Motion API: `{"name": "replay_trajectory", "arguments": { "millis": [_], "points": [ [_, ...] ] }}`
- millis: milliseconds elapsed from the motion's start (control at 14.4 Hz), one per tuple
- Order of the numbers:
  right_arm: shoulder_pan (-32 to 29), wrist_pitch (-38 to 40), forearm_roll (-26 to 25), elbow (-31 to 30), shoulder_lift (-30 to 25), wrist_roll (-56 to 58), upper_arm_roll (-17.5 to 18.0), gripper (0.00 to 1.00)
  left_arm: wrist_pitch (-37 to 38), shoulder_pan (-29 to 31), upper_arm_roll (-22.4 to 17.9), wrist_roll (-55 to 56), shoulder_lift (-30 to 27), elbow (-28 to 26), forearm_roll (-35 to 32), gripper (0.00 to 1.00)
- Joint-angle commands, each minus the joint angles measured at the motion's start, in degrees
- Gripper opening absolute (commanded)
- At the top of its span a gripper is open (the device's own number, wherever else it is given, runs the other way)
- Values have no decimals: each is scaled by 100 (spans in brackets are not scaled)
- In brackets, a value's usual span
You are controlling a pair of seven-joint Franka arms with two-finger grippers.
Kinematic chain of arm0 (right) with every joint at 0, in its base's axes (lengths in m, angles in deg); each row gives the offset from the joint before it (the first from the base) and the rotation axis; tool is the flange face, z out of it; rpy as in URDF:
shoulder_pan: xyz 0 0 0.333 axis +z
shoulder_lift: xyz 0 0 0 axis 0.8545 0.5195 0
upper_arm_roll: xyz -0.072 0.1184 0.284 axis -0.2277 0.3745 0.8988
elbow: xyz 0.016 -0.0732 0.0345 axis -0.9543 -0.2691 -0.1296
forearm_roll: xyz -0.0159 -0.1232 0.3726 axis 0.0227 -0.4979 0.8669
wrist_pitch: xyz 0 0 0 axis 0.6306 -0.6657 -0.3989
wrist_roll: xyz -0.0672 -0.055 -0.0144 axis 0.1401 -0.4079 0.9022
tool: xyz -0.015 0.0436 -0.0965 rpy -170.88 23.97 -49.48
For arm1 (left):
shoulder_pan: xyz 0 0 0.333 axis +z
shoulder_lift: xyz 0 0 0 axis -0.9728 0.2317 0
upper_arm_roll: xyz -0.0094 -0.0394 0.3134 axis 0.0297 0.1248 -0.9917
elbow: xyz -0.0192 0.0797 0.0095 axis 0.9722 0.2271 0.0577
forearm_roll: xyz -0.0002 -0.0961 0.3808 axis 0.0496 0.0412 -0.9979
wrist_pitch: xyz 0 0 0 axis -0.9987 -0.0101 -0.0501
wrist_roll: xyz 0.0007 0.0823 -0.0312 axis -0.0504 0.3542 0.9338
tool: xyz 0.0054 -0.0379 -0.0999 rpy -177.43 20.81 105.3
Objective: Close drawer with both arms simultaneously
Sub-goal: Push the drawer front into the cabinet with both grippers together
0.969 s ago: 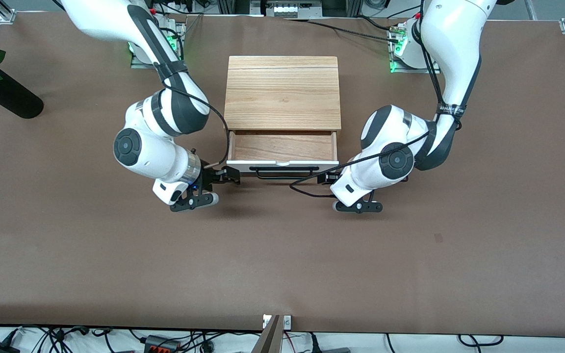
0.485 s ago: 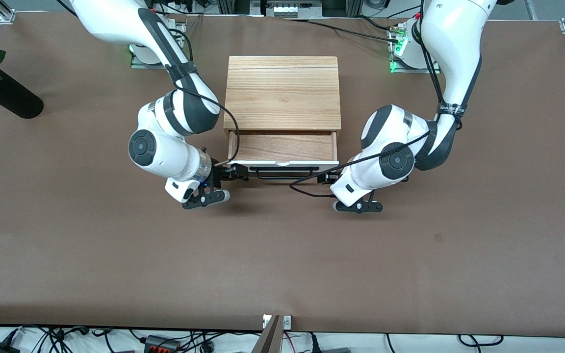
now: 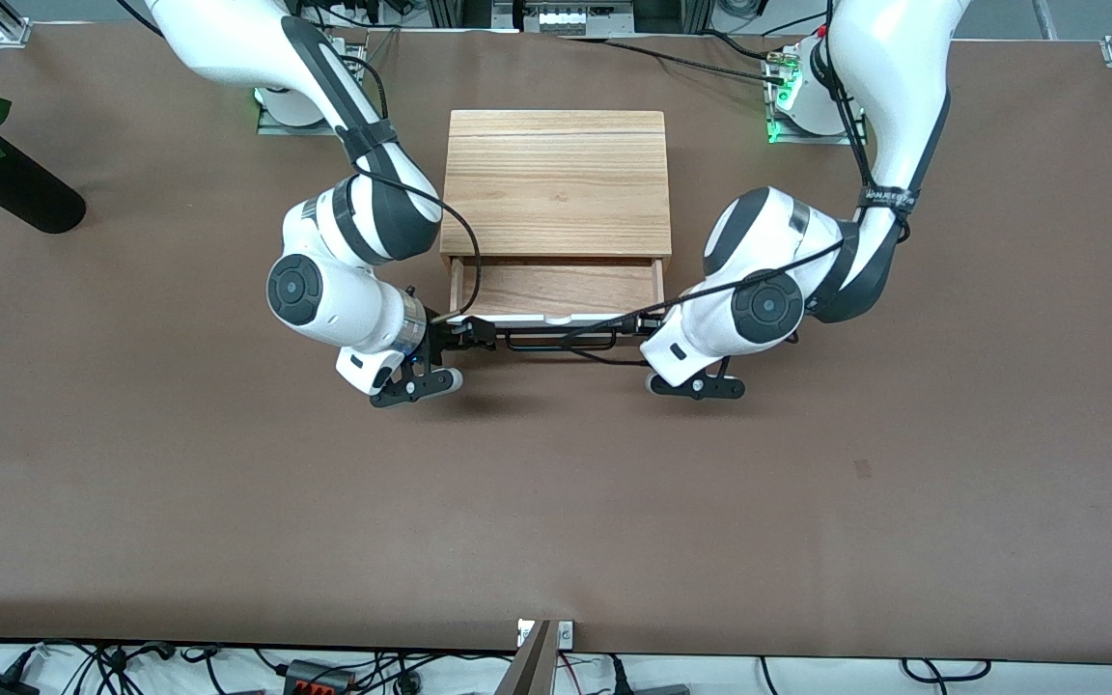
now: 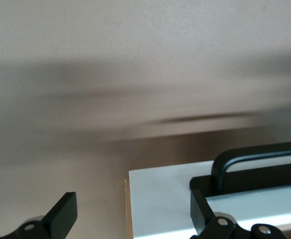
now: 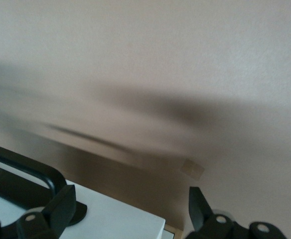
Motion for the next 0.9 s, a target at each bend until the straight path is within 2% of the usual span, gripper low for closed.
{"name": "replay_trajectory", "arguments": {
  "millis": [0,138,346,831],
  "points": [
    [72,25,139,-88,-24,118,-28,100,128,-113,-30,88,-297,-264,-45,100],
    [90,164,139,-123,-33,127,-28,100,120,-157,-39,123,-297,-273,-45,100],
    [63,770,139,-123,-33,171,-28,100,-38,-253,-39,132,-279,-431,-45,100],
    [72,1061,139,-123,-24,180,-28,100,-320,-394,-30,149,-586,-1187,-45,100]
  ]
}}
